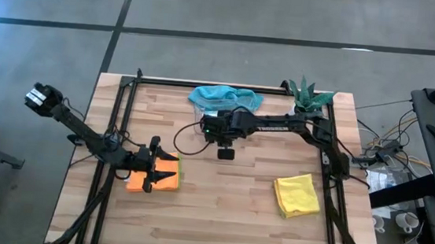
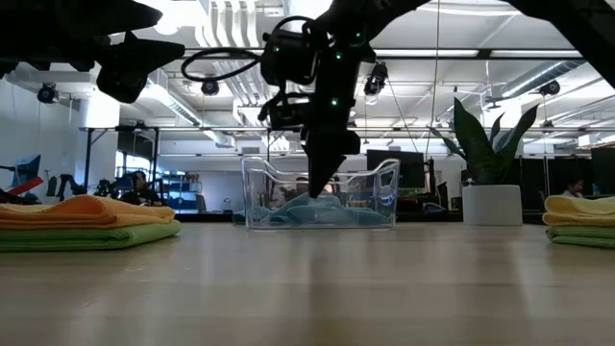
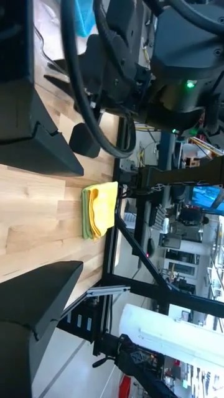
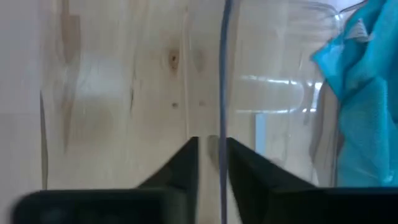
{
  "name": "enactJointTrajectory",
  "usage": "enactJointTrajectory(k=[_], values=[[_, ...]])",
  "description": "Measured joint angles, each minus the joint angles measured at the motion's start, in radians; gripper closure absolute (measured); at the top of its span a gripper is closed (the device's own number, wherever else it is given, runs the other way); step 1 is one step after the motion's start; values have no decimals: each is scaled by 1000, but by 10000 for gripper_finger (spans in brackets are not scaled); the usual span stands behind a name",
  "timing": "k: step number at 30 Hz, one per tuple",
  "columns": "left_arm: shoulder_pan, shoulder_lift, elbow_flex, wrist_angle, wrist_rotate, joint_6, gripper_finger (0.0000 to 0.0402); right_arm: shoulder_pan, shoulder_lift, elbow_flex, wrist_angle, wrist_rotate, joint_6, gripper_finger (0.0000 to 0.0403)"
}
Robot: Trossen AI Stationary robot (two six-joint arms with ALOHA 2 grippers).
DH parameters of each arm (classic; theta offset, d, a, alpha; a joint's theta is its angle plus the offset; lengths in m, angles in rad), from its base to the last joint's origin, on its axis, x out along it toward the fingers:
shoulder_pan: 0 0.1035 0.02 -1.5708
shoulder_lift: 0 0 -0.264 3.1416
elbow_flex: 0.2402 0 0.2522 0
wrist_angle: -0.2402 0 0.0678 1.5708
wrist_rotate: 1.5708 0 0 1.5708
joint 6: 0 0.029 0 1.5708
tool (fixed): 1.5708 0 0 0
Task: Fold microfiber towels
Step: Move the transparent bin to the top left of the table
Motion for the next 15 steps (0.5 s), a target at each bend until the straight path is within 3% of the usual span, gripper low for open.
enactJointTrajectory(k=[3,9,15], values=[[0,0,0,0,0,0,182,5,-2,19,-4,3,32,382],[1,0,0,2,0,3,182,23,-3,95,98,-1,51,393],[2,0,0,10,0,2,182,23,1,120,349,-108,32,394]])
